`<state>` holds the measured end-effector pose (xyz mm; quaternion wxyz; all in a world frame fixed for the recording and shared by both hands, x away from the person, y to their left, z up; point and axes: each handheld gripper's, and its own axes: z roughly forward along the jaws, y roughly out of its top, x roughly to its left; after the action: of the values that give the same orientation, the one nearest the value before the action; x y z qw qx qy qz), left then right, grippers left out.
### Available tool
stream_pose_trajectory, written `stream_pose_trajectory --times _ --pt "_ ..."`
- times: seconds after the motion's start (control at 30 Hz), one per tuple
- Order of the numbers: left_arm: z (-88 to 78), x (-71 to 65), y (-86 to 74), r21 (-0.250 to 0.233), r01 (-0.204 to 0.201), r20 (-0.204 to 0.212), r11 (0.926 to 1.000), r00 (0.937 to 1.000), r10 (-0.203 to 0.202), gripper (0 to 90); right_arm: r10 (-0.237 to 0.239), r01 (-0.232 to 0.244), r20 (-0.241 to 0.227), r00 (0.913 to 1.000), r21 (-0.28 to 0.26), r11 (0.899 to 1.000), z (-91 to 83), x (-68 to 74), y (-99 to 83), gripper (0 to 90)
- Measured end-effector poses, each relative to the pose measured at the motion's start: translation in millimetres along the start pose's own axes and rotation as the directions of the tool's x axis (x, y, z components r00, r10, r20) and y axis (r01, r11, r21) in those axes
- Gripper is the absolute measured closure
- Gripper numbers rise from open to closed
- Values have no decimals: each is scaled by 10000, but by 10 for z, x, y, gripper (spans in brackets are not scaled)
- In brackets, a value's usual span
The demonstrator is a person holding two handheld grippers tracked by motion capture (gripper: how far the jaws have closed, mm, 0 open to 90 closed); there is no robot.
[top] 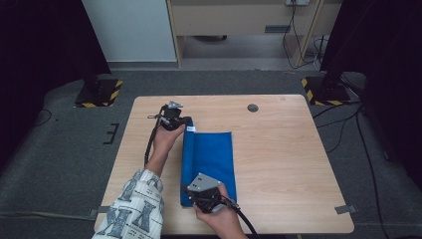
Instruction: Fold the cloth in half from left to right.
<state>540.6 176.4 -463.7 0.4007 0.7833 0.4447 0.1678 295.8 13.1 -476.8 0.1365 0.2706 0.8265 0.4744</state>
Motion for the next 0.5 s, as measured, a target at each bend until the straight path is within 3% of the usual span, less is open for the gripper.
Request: stream_pose_trajectory --times 0.07,0.1,0.37,0.5 --pt "23 -28 10 12 -18 30 10000 10000 18 892 30 -30 82 10000 40 10000 -57 -50 -41 890" --pt "84 -110 42 72 -83 135 9999 9999 82 892 33 -34 98 9999 75 10000 -92 -72 -60 889" --pt "256 -387 132 262 -349 383 9990 9987 339 891 -211 197 471 9987 313 9993 -288 -136 -196 889" --pt "356 -505 124 461 -473 474 9978 9979 451 891 -34 4 590 9983 499 9988 -364 -200 -332 889"
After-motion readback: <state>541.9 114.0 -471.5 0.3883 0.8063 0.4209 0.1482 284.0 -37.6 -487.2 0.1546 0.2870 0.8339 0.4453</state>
